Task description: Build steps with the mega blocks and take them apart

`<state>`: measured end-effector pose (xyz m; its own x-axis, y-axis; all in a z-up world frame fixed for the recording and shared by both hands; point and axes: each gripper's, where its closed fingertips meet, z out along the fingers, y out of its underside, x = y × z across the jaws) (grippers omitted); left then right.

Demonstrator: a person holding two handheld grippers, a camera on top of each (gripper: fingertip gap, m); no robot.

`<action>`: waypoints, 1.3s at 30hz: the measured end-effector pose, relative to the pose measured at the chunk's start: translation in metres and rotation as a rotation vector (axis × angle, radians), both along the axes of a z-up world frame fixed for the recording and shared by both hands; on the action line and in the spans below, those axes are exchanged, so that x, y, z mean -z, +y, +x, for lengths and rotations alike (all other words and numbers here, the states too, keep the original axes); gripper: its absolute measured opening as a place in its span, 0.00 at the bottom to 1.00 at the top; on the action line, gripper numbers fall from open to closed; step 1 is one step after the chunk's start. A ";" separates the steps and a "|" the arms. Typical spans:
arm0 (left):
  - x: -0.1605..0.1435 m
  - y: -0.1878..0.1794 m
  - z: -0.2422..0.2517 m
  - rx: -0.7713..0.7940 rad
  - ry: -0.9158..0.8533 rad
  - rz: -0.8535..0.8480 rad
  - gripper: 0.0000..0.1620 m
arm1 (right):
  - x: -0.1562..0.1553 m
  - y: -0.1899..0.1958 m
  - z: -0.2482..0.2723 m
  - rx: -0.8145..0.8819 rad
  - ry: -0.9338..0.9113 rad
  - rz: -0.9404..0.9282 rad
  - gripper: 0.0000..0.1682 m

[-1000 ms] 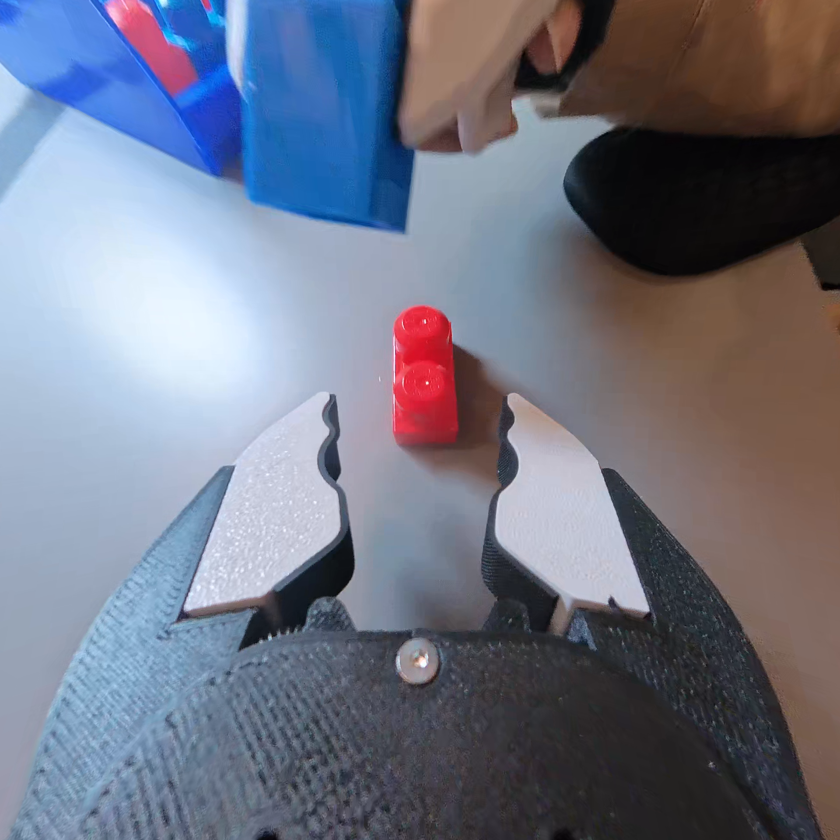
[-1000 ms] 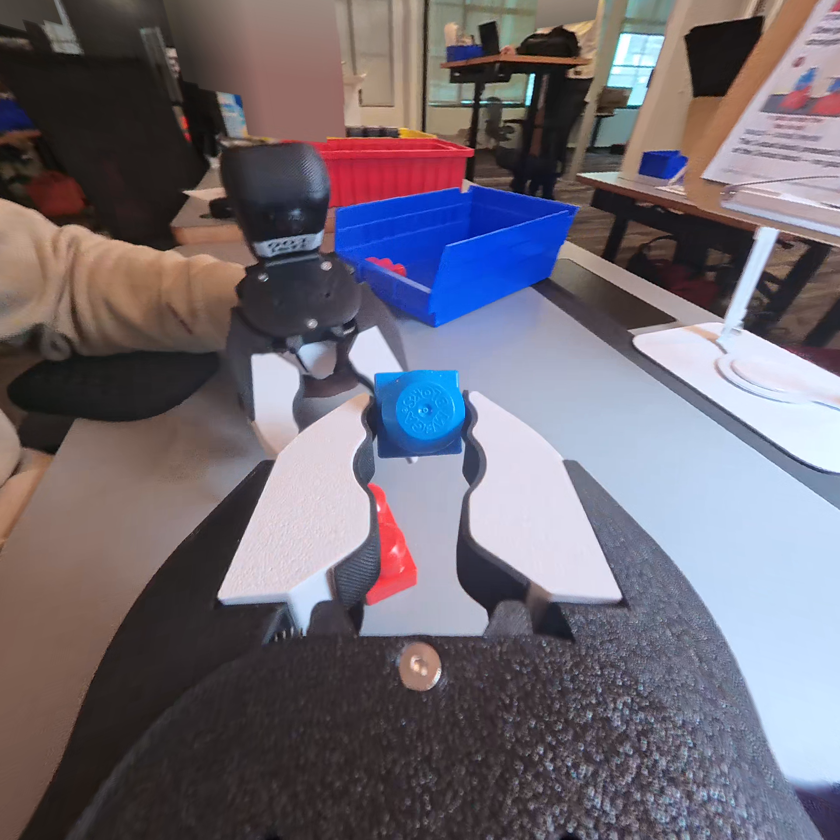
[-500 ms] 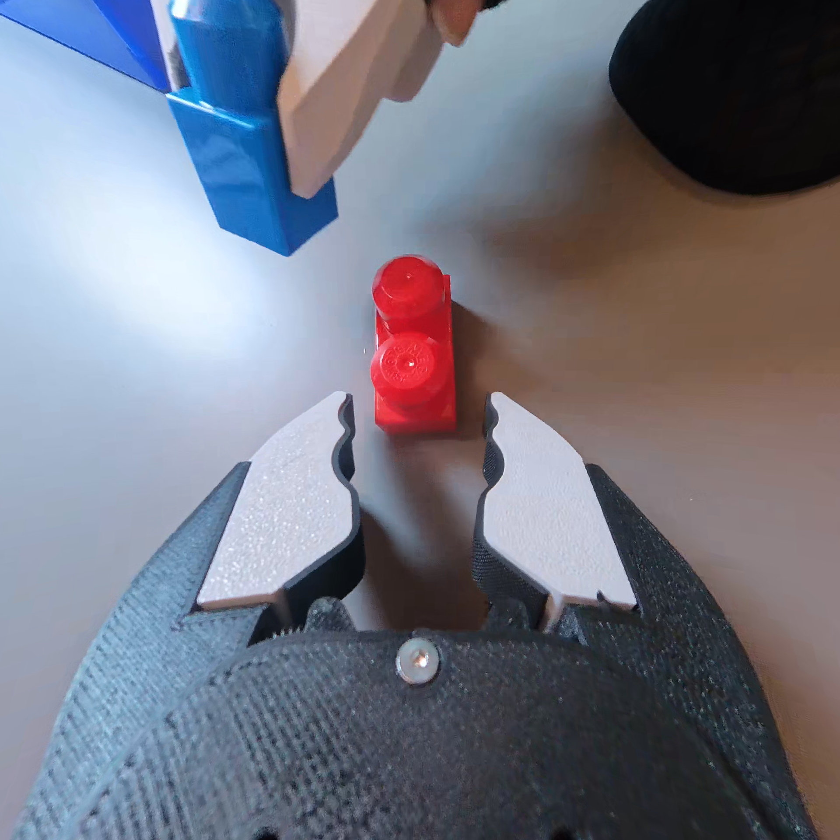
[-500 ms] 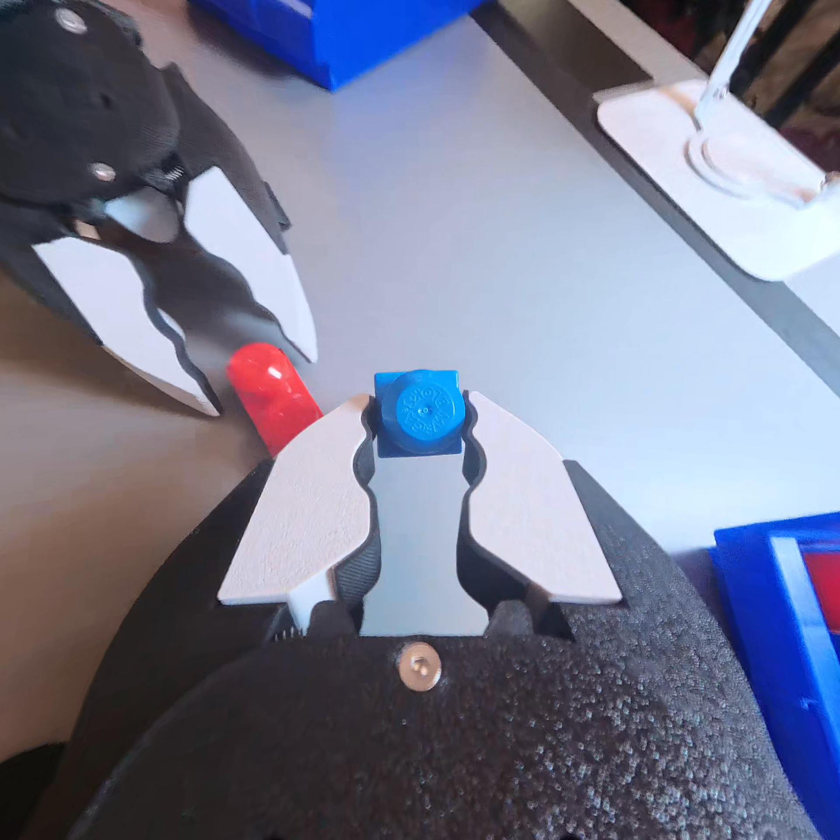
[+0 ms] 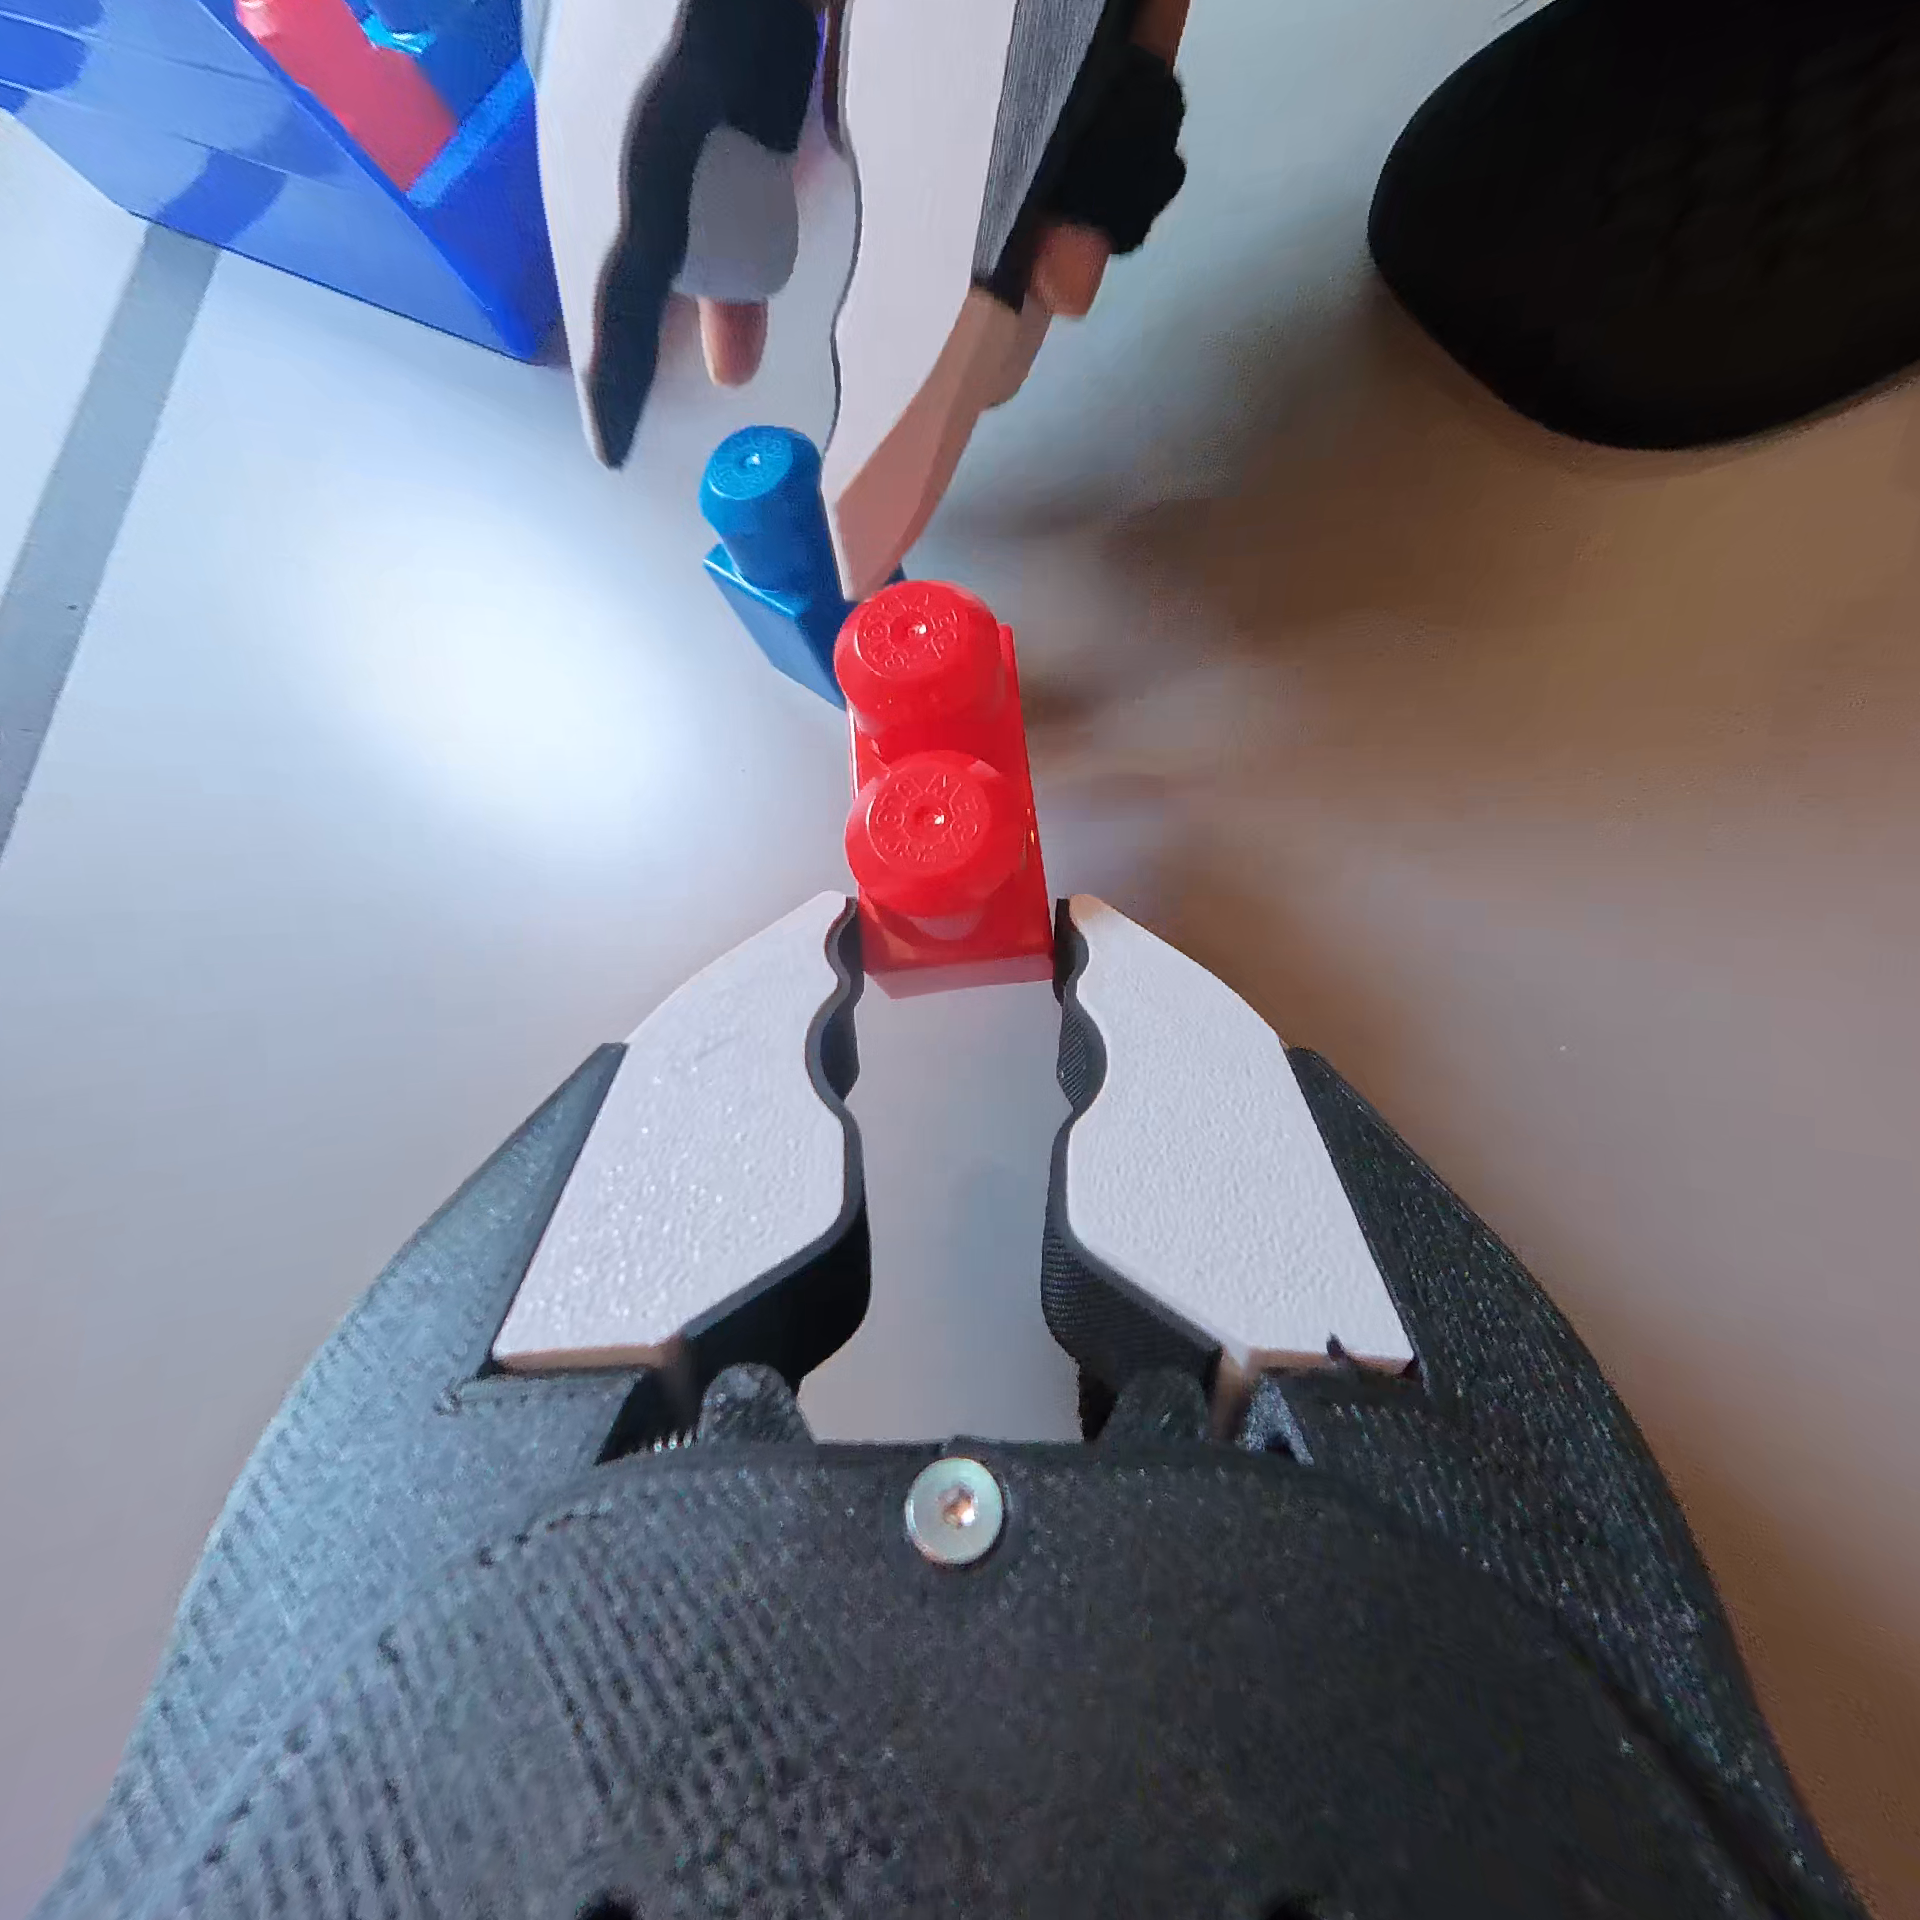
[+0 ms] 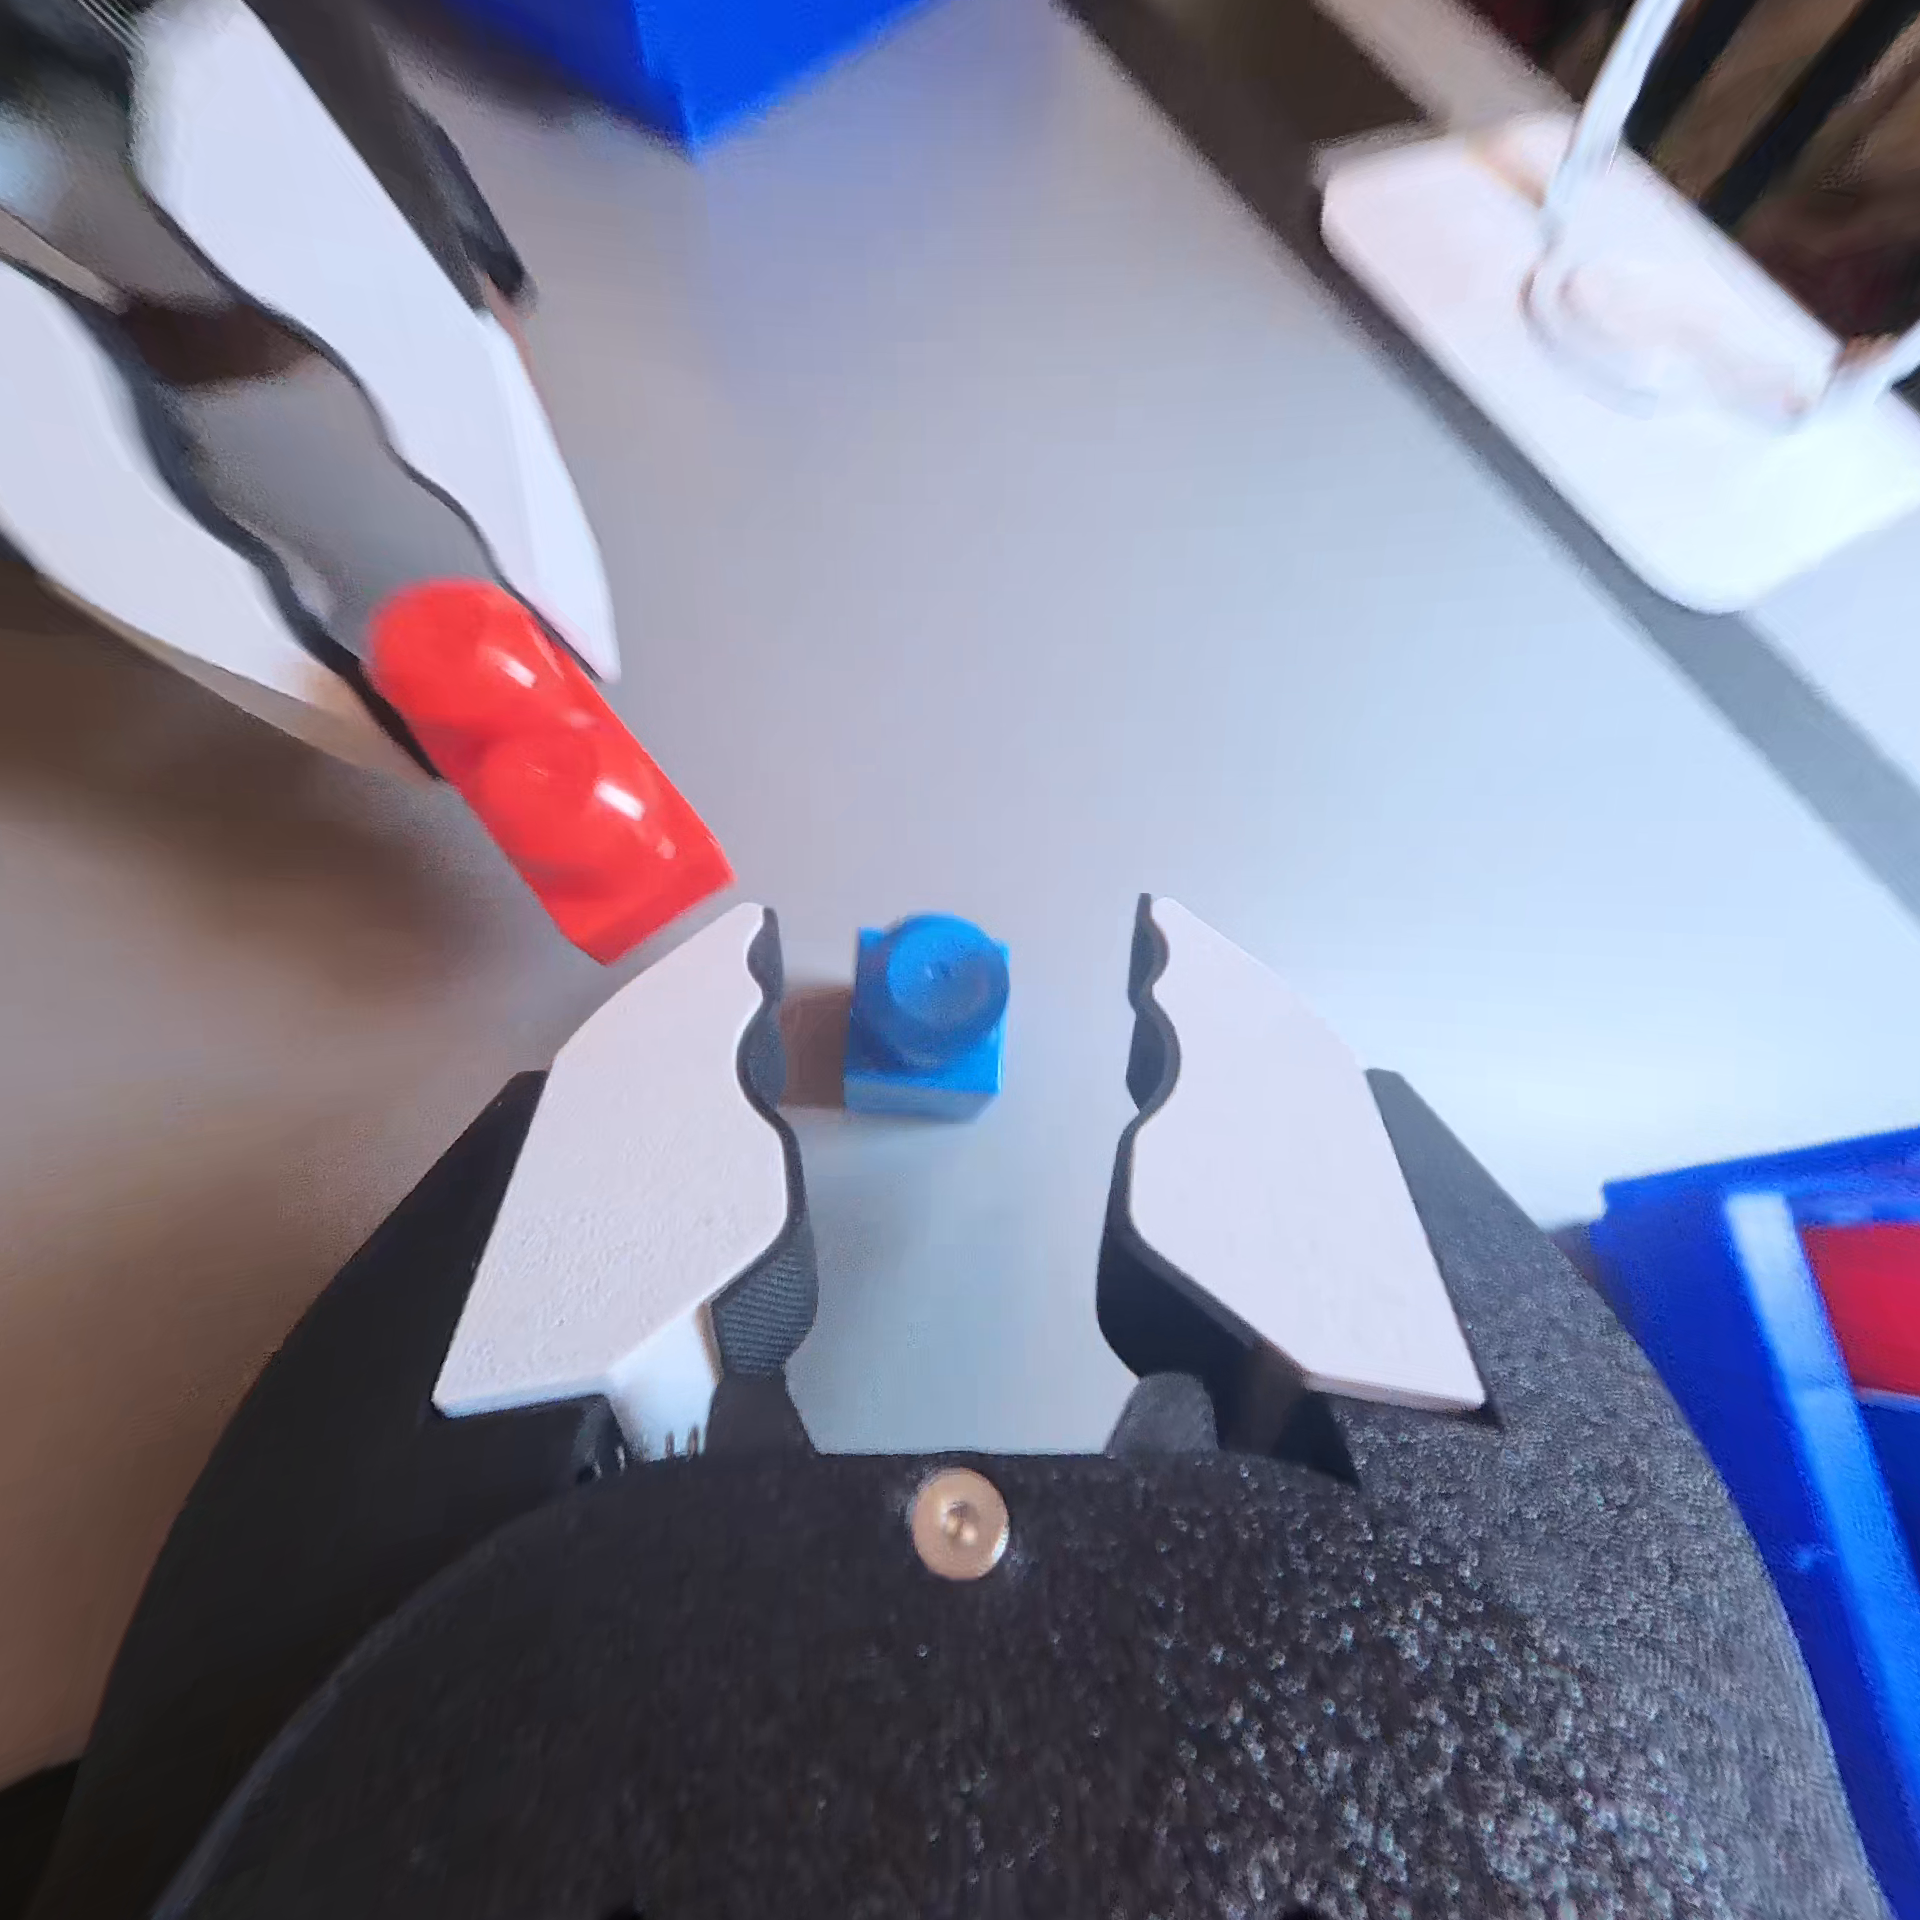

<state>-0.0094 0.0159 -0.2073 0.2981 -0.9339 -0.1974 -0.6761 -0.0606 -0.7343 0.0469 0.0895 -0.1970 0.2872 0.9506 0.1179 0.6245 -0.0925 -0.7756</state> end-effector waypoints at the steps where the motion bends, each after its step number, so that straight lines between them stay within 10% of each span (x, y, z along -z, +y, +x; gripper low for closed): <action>1: -0.001 0.001 -0.001 0.001 0.003 0.009 0.22 | -0.015 -0.004 -0.004 -0.031 0.071 0.032 0.39; 5: -0.008 -0.004 -0.004 0.053 0.013 0.039 0.22 | -0.067 -0.053 -0.021 -0.289 0.299 0.165 0.37; 13: -0.042 -0.039 0.009 0.216 -0.068 0.069 0.22 | 0.002 -0.098 -0.043 -0.511 0.021 0.129 0.22; 21: -0.119 -0.034 0.017 0.161 -0.595 0.045 0.22 | -0.051 -0.106 -0.056 -0.486 0.415 -0.082 0.21; 24: -0.142 -0.024 0.011 0.109 -0.798 -0.030 0.36 | -0.073 -0.101 -0.051 -0.463 0.548 -0.125 0.22; 39: -0.114 -0.028 0.023 0.132 -0.746 -0.128 0.21 | -0.075 -0.108 -0.054 -0.485 0.581 -0.201 0.22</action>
